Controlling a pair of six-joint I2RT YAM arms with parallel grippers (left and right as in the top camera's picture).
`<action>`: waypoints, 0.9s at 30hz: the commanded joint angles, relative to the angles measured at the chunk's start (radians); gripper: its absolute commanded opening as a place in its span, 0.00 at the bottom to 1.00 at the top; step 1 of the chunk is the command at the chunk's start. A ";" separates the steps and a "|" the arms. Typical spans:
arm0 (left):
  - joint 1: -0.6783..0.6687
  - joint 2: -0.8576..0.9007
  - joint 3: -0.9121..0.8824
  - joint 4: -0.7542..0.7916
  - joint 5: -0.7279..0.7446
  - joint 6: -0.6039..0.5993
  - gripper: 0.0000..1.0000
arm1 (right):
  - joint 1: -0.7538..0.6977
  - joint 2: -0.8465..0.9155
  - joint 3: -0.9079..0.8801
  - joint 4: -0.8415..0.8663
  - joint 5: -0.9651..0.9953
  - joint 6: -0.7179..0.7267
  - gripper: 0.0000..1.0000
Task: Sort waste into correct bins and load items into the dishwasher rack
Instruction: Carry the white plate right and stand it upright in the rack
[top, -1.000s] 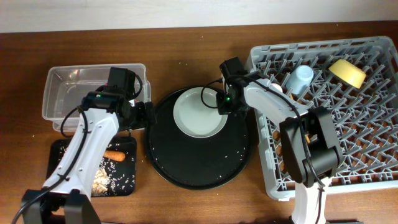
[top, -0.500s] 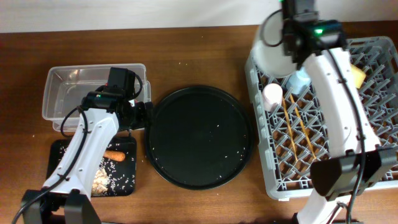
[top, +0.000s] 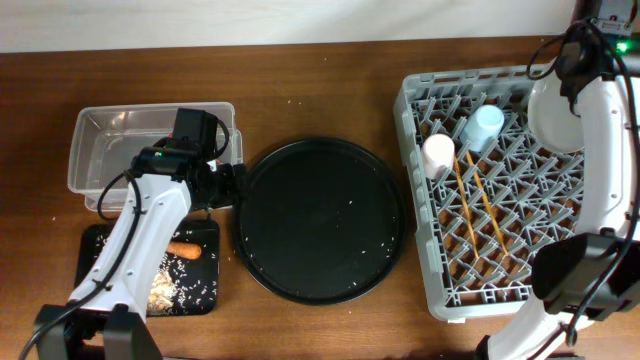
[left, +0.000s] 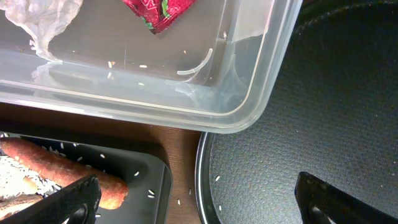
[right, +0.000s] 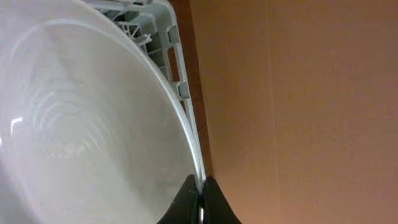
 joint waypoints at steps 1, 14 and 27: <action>0.003 -0.013 0.002 0.002 0.000 -0.002 0.99 | -0.014 0.046 -0.011 0.008 0.010 -0.071 0.04; 0.003 -0.013 0.002 0.001 0.000 -0.002 0.99 | -0.042 0.084 -0.025 0.016 -0.098 -0.113 0.05; 0.003 -0.013 0.002 0.002 0.000 -0.002 0.99 | 0.106 0.075 -0.025 -0.024 -0.164 -0.113 0.72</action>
